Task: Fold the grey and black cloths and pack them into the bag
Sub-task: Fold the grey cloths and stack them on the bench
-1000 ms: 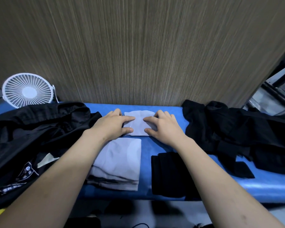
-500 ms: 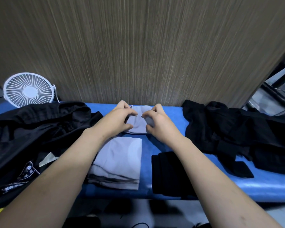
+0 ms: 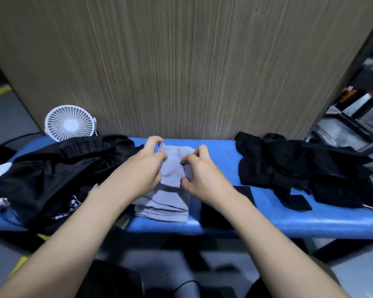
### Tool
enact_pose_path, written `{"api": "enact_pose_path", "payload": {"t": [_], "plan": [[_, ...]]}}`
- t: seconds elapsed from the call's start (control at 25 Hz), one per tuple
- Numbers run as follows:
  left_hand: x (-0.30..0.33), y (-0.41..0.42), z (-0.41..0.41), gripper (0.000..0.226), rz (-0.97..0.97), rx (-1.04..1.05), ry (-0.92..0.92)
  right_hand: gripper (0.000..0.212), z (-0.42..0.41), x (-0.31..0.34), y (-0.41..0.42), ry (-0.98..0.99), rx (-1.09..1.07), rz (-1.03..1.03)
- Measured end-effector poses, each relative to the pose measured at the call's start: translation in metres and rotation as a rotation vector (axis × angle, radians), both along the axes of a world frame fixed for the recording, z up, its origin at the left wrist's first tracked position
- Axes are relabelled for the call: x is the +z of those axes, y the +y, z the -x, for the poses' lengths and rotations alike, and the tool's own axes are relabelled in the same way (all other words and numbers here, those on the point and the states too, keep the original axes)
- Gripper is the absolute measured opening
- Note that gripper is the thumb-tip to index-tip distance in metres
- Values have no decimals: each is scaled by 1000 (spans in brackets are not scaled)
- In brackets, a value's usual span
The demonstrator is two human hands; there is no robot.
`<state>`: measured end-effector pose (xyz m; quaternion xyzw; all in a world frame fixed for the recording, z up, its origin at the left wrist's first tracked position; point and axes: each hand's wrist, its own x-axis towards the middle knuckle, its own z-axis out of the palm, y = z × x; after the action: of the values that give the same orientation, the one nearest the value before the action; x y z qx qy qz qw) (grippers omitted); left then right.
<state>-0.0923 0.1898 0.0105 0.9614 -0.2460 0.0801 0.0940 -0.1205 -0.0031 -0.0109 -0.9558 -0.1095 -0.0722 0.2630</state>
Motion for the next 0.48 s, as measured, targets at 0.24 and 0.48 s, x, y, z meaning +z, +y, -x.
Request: {"api": "enact_pose_path", "payload": {"t": [0.24, 0.48], "plan": [[-13, 22, 33, 32, 6, 29, 62, 43, 34, -6, 24, 110, -27, -151], [-25, 25, 32, 41, 123, 62, 97, 43, 27, -16, 19, 143, -55, -207]]}}
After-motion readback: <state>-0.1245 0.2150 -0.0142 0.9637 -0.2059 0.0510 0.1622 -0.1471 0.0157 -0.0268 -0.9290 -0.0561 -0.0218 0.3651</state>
